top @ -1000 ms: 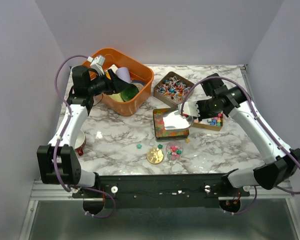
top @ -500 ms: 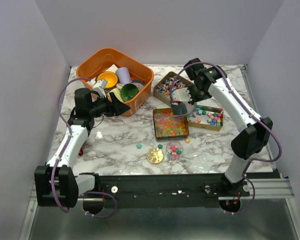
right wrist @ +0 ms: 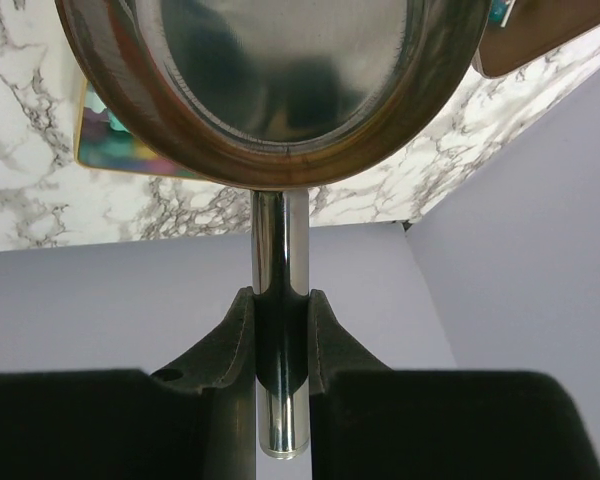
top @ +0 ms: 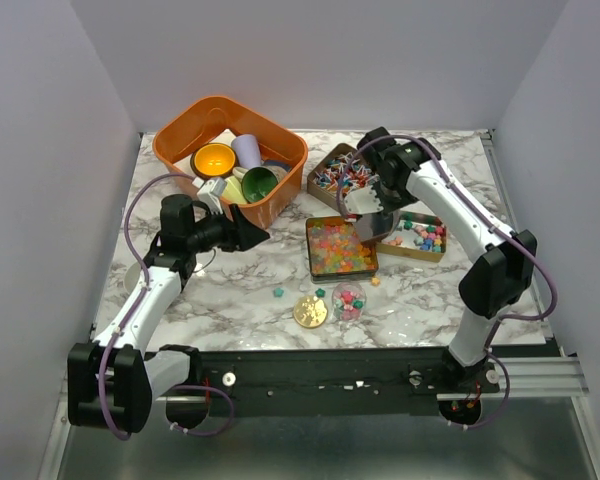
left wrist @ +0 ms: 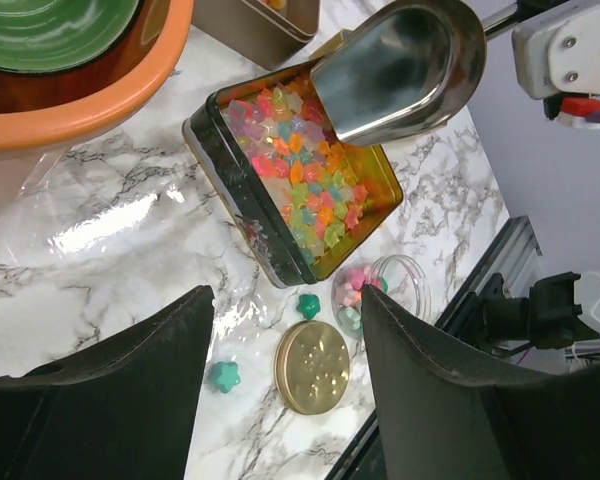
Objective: Pack the candies
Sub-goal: Scoop the fake candies from the storage box.
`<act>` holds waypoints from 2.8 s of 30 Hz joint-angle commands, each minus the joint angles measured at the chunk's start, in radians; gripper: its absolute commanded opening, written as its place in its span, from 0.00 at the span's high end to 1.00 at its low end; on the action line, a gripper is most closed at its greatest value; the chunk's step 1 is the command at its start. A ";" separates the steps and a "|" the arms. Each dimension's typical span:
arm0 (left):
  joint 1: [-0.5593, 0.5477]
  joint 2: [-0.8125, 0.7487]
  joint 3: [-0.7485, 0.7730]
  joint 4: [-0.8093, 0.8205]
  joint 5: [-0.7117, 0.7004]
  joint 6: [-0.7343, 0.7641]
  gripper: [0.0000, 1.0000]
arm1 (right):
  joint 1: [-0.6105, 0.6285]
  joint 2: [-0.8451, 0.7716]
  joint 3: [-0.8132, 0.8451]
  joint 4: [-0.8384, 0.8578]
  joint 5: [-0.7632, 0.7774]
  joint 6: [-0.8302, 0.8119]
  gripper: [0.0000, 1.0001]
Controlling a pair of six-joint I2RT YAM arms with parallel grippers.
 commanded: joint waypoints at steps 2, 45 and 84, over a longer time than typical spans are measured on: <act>-0.005 -0.015 -0.009 0.060 -0.027 -0.007 0.31 | 0.037 -0.009 -0.031 -0.174 0.064 0.010 0.99; -0.378 0.474 -0.104 0.443 -0.174 -0.136 1.00 | 0.187 0.235 -0.129 -0.010 0.044 0.212 0.99; -0.402 0.565 0.152 0.169 -0.067 0.003 0.98 | 0.054 0.071 -0.401 0.281 -0.493 0.448 0.99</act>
